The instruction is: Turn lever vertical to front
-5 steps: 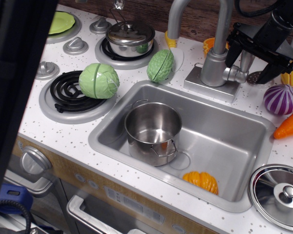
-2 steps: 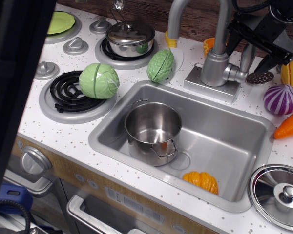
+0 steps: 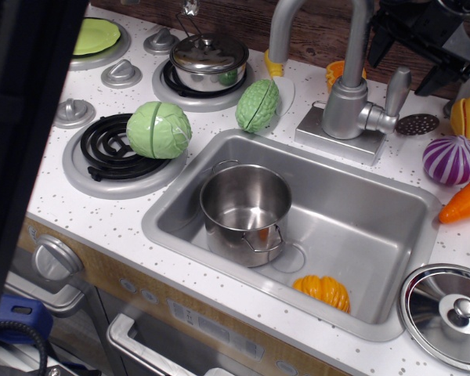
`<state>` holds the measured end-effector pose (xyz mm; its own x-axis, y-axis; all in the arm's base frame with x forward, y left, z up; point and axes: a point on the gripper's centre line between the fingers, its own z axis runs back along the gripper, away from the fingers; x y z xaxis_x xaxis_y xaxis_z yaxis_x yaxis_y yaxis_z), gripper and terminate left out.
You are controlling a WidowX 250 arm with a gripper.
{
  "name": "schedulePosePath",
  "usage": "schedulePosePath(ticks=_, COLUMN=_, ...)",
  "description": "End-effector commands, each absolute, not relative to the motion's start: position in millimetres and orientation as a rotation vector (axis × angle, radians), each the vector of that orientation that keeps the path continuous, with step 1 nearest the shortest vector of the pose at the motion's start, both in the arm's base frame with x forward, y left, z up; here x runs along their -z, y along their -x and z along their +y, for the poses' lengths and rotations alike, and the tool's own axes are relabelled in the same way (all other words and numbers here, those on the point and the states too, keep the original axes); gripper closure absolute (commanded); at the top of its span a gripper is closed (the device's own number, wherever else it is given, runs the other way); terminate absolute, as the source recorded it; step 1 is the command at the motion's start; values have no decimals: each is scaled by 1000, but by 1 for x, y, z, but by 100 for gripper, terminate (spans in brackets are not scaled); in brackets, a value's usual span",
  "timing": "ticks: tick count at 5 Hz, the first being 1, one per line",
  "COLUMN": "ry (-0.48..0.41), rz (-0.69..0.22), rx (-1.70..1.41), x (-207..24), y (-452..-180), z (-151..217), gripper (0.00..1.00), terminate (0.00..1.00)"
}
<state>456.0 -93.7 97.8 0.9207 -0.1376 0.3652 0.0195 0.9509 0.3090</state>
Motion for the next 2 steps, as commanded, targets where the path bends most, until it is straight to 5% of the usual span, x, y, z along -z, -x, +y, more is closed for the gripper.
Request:
schedulePosePath(ticks=1, ry=-281, rz=-437, rx=43, x=-120, y=-459, z=-89, gripper=100, terminate=0)
schedulePosePath(ticks=2, ry=-250, rz=-416, rx=6, x=-116, y=-452, z=-94, gripper=100, terminate=0)
